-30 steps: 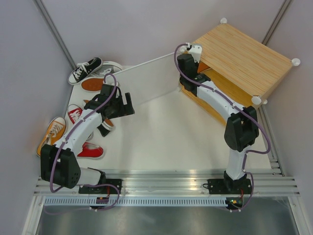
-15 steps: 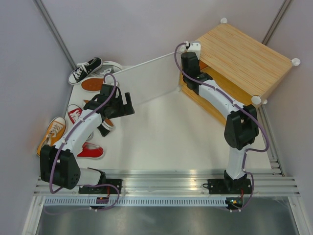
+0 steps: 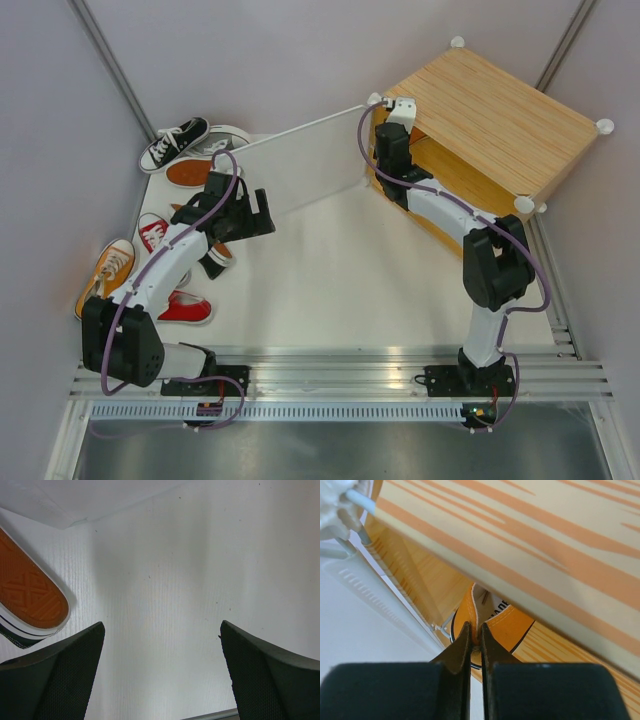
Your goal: Place and organize the shoes in the shoe cabinet
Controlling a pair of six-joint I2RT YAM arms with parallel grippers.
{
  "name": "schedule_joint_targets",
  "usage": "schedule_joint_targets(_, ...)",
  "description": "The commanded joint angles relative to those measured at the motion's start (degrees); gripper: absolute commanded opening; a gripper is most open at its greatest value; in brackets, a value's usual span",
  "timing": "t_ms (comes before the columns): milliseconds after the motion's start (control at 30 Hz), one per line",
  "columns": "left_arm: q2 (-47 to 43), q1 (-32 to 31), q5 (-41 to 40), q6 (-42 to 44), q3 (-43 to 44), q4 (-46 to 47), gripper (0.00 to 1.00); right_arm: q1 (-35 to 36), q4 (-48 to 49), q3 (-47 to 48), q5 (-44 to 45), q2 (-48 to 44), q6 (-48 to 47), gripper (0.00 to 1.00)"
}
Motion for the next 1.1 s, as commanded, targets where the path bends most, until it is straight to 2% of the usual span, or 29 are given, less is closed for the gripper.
schedule_joint_targets(0, -1.7, 0.4, -1.0, 1.4, -0.3, 1.7, 0.99, -2.2, 3.3, -1.3, 2.5, -0.4, -0.5, 0.01)
schedule_joint_targets(367, -1.9, 0.4, -2.4, 1.4, -0.4, 1.7, 0.99, -3.3, 3.2, 2.8, 2.3, 2.5, -2.8, 0.01)
schedule_joint_targets(533, -1.7, 0.4, -2.2, 1.2, -0.4, 1.7, 0.99, -3.5, 3.3, 3.5, -0.1, 3.2, 0.1, 0.01)
schedule_joint_targets(800, -1.8, 0.4, -2.2, 0.9, -0.7, 1.8, 0.99, -3.5, 5.3, 3.3, 1.1, 3.2, 4.2, 0.01)
schedule_joint_targets(900, -1.8, 0.4, -2.2, 0.9, -0.7, 1.8, 0.99, -3.6, 5.0, 4.5, -0.1, 3.2, 3.8, 0.14)
schedule_joint_targets(1000, -1.8, 0.4, -2.1, 0.8, -0.7, 1.7, 0.99, -3.6, 4.2, 4.4, -1.4, 2.8, 3.1, 0.33)
schedule_joint_targets(1067, -1.9, 0.4, -2.2, 0.7, -0.7, 1.7, 0.99, -3.6, 2.5, 4.1, -2.7, 1.8, 3.2, 0.40)
